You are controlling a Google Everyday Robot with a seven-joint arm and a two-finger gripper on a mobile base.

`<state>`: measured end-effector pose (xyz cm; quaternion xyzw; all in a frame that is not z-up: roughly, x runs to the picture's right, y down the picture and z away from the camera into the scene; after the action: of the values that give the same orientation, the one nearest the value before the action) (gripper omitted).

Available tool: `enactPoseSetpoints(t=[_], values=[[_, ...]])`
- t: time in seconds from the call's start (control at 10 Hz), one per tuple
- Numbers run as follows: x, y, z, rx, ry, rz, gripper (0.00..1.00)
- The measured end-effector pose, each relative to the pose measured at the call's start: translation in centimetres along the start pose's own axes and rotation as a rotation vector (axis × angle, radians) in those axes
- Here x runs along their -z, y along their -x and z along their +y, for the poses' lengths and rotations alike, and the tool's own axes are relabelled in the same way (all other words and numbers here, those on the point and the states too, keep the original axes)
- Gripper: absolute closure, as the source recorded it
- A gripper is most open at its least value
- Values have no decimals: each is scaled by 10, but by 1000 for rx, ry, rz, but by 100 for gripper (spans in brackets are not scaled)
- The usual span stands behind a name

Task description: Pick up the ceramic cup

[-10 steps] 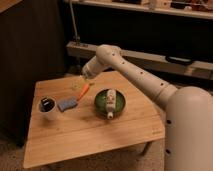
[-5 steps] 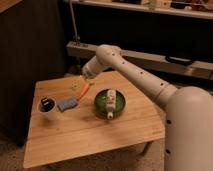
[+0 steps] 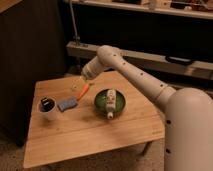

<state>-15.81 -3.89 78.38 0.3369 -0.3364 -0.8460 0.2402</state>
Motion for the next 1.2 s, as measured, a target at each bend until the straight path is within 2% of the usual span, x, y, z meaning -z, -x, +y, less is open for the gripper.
enactPoseSetpoints(t=[0.1,0.2,0.4,0.8,1.0,1.2], values=[[-9,-4,-19,61,-53,27,20],[-16,-8,-35,116,-88,43,20],[-28,-10,-61,224,-132,52,20],[-64,18,-68,297,-144,5,20],[-84,23,-65,322,-159,5,20],[-105,26,-62,335,-187,27,20]])
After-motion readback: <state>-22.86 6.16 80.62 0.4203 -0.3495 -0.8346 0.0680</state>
